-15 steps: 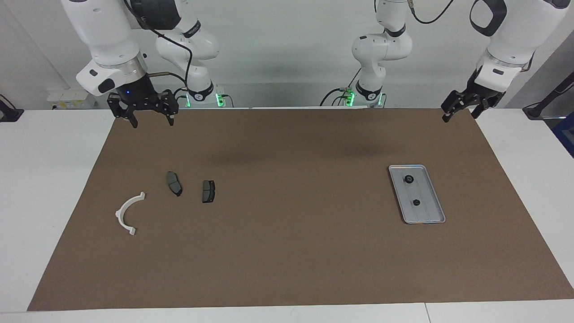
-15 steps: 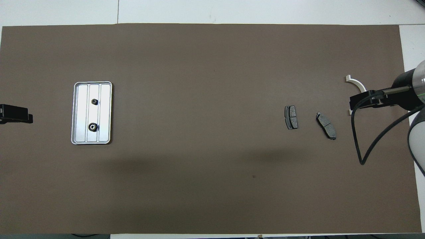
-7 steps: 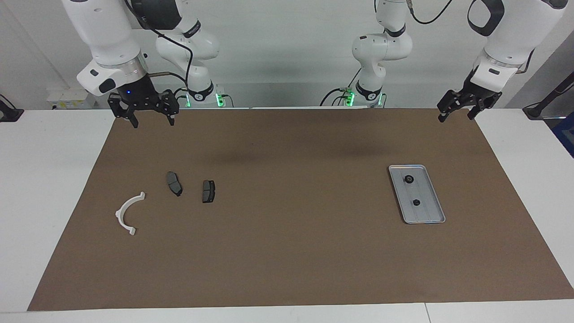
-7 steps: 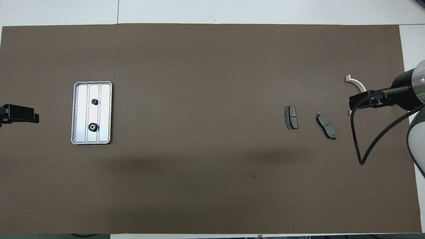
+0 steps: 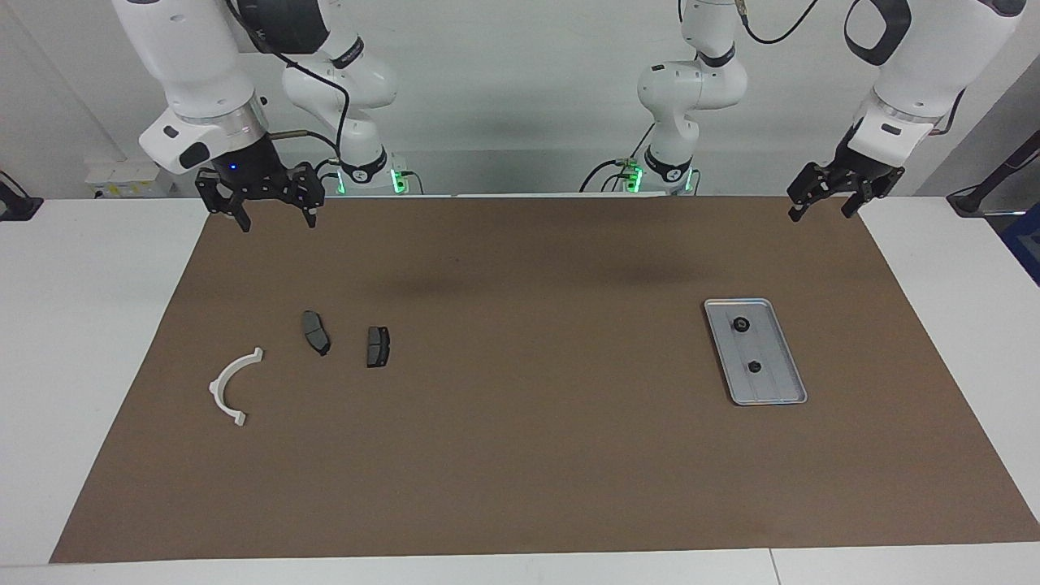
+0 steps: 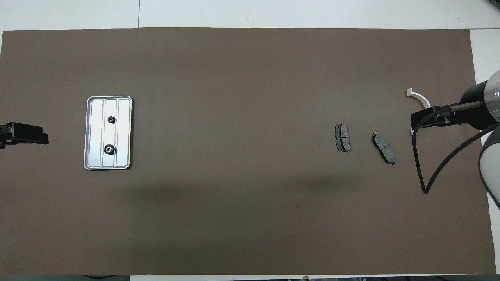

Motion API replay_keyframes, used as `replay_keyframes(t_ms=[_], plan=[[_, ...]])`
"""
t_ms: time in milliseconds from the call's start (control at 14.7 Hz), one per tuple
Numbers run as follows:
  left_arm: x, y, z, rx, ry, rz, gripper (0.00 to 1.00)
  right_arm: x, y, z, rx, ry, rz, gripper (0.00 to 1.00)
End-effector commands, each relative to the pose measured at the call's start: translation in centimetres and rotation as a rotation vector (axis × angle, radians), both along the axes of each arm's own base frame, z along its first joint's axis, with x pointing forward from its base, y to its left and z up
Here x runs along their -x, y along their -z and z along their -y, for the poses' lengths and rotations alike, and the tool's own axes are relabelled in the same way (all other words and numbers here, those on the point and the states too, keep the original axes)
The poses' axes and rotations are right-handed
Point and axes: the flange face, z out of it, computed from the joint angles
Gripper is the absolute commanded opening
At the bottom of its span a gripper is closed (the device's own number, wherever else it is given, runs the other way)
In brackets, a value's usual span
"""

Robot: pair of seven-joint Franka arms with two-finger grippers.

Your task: Pick bearing gear from pile to tray

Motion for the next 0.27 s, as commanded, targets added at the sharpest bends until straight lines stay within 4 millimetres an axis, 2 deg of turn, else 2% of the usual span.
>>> replay_keyframes(t_ms=[0,204], plan=[[-0.28,-0.15,0.47,0.016,0.019,-0.001,1.00,0.21,0.11,0.00,-0.018,-0.011,0.018,1.00],[-0.26,-0.05,0.46,0.016,0.021,0.001,1.00,0.15,0.12,0.17,-0.018,-0.009,0.018,1.00]])
